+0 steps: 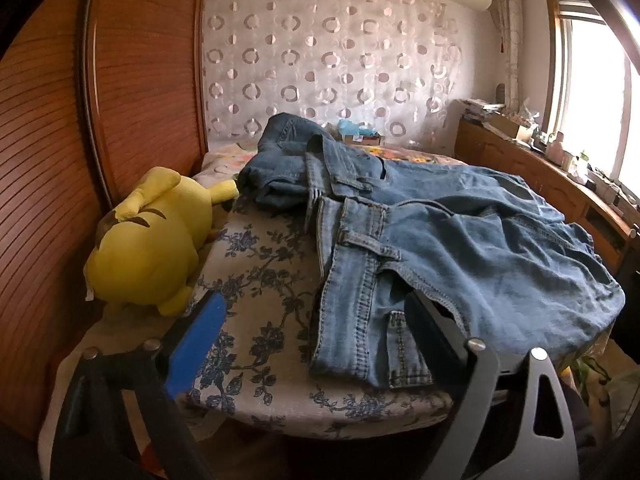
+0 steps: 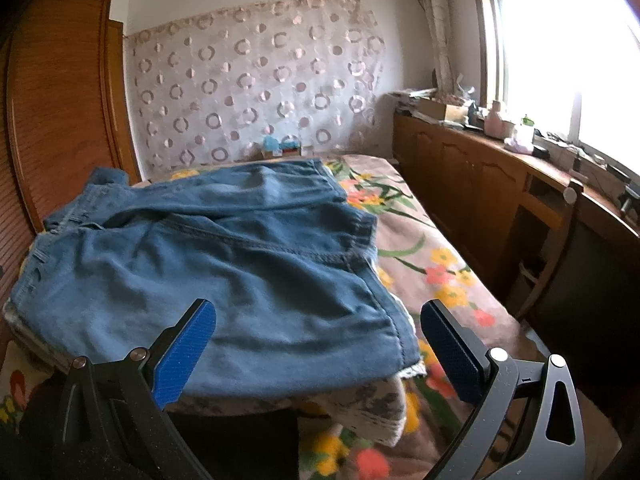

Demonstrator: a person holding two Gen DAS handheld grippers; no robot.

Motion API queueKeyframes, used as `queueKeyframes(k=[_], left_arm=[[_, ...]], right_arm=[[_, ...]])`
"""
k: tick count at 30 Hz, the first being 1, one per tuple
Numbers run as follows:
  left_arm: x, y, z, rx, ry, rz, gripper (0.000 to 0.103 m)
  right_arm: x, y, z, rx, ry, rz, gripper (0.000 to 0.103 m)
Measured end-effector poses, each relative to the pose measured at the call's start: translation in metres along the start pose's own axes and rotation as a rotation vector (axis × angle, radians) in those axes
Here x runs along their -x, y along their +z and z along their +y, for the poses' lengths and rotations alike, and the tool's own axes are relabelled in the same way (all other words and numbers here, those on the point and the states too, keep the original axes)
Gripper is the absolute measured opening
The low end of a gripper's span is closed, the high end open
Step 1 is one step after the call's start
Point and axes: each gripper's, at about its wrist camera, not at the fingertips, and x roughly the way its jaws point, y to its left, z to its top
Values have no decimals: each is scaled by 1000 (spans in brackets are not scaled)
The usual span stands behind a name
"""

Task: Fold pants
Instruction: 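Move both grippers down to the waistband edge of the jeans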

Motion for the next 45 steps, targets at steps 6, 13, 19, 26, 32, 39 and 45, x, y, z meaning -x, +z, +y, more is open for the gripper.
queueKeyframes(k=[6, 13, 19, 26, 32, 39, 45], left_arm=[[-28, -15, 4, 11, -28, 93, 63], [-42, -29, 10, 36, -33, 136, 62], [-42, -31, 8, 36, -34, 129, 62], [-42, -31, 9, 34, -33, 130, 62], [-43, -31, 9, 35, -33, 129, 62], [-42, -31, 9, 33, -32, 128, 62], [-43, -31, 9, 34, -33, 127, 62]], right_arm=[[6, 0, -4, -15, -23, 17, 102], [7, 1, -15, -30, -41, 32, 102], [5, 3, -26, -49, -55, 44, 102], [-7, 6, -43, -80, -43, 108, 89], [-18, 5, -48, -114, 7, 165, 77], [-21, 11, -53, -138, 73, 189, 70], [-22, 13, -58, -133, 82, 177, 46]])
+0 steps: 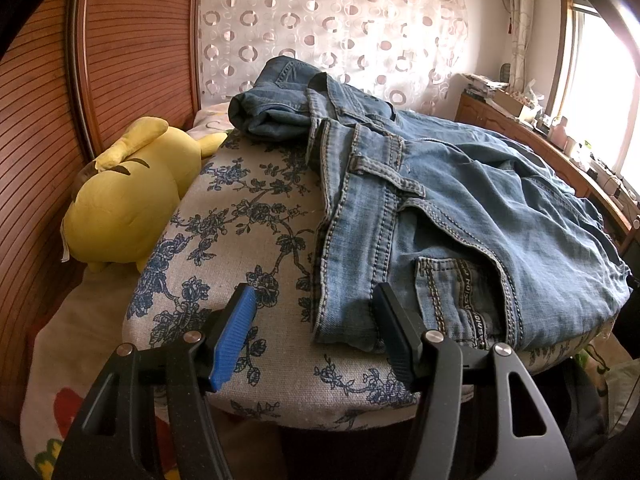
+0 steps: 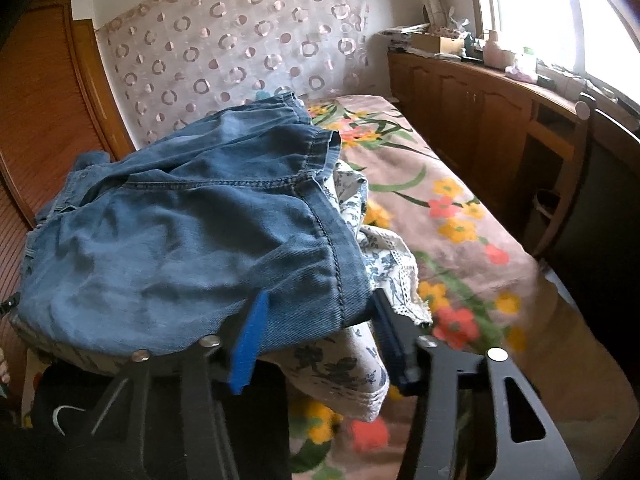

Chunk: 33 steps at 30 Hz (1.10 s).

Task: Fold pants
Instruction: 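Move both grippers down to the waistband edge of the jeans, then close the right gripper on the jeans edge while the left gripper grasps beside it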

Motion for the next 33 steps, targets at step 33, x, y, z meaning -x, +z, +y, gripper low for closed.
queueKeyframes(k=[33], left_arm=[[4, -3, -13, -25, -77, 3, 23]], right_arm=[[11, -6, 21, 129, -8, -124, 13]])
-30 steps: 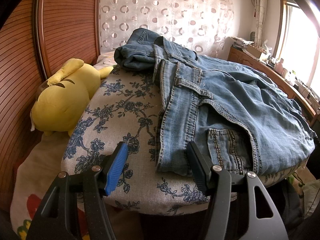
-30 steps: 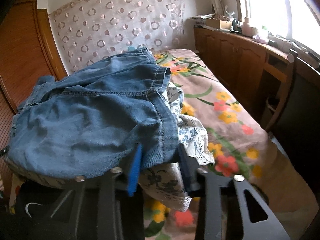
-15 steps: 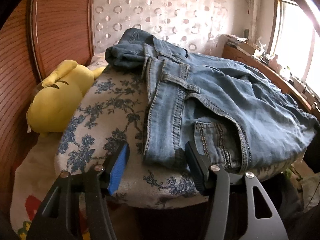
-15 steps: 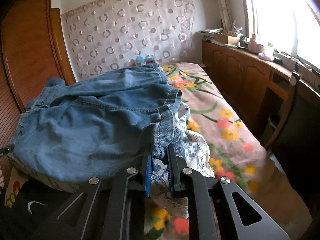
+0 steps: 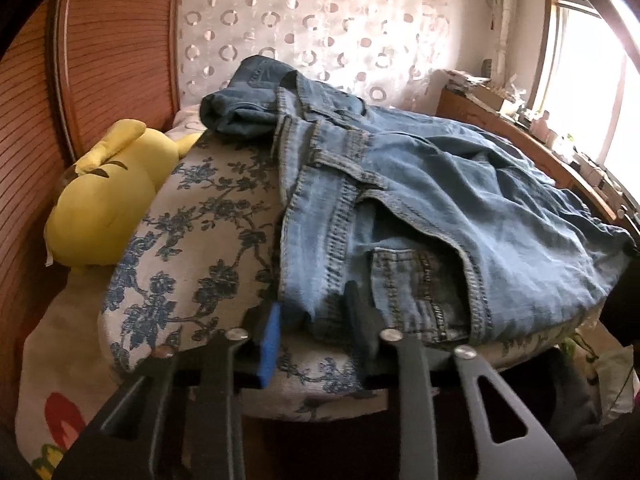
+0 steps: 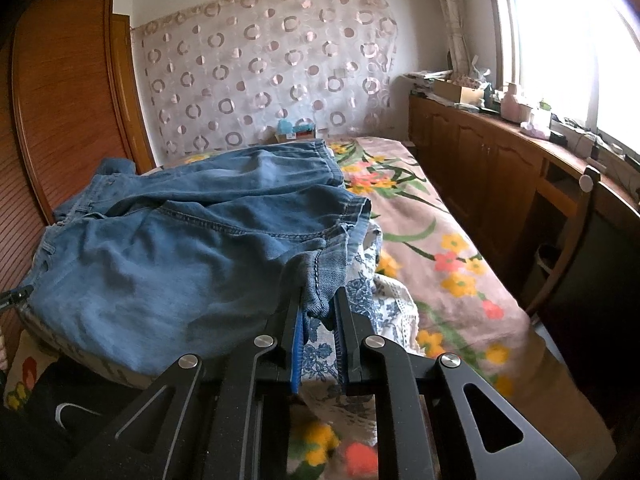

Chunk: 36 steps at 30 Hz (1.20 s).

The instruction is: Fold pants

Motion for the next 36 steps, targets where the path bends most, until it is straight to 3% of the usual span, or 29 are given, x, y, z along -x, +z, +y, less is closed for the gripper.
queueKeyframes(k=[11, 25, 36], left_arm=[[58, 32, -22, -62, -37, -143, 18], [57, 40, -18, -60, -35, -165, 18], [52, 84, -23, -75, -35, -223, 17]], right_arm=[[24, 15, 7, 14, -14, -101, 11], [15, 19, 15, 74, -9, -152, 10], [-1, 44, 10, 86, -17, -191, 9]])
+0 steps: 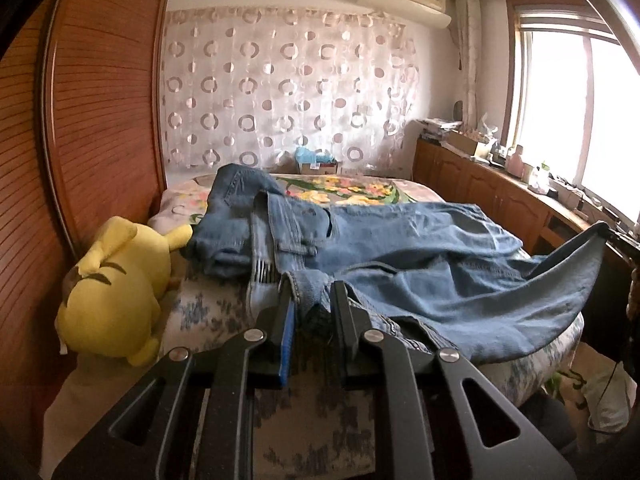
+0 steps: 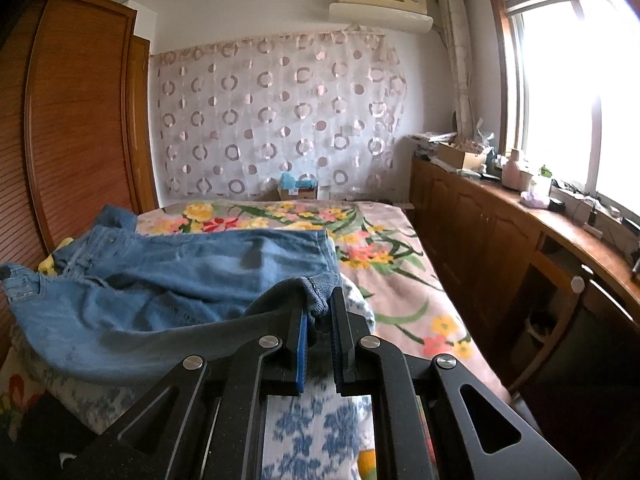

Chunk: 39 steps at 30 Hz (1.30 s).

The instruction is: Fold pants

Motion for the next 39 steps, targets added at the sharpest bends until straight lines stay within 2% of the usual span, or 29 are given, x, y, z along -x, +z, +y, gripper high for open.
queueKeyframes(k=[4, 11, 20, 26, 32, 39], left_arm=[[-15, 10, -1, -11, -12, 9, 17], [-47, 19, 1, -10, 8, 47, 17], [-79, 62, 10, -23, 28, 16, 17], [-112, 71, 12, -30, 24, 40, 17], [-133, 84, 20, -36, 34, 42, 17], [-152, 109, 24, -56, 61, 20, 17]], right_arm=[[-21, 3, 1, 9, 3, 0, 9], [-73, 4, -4, -5, 2, 40, 9], [-122, 44, -8, -8, 3, 20, 9], [-165, 42, -2, 13, 9, 52, 9], [-189, 60, -5, 32, 0, 63, 9], [-204, 82, -2, 86, -23, 26, 9]])
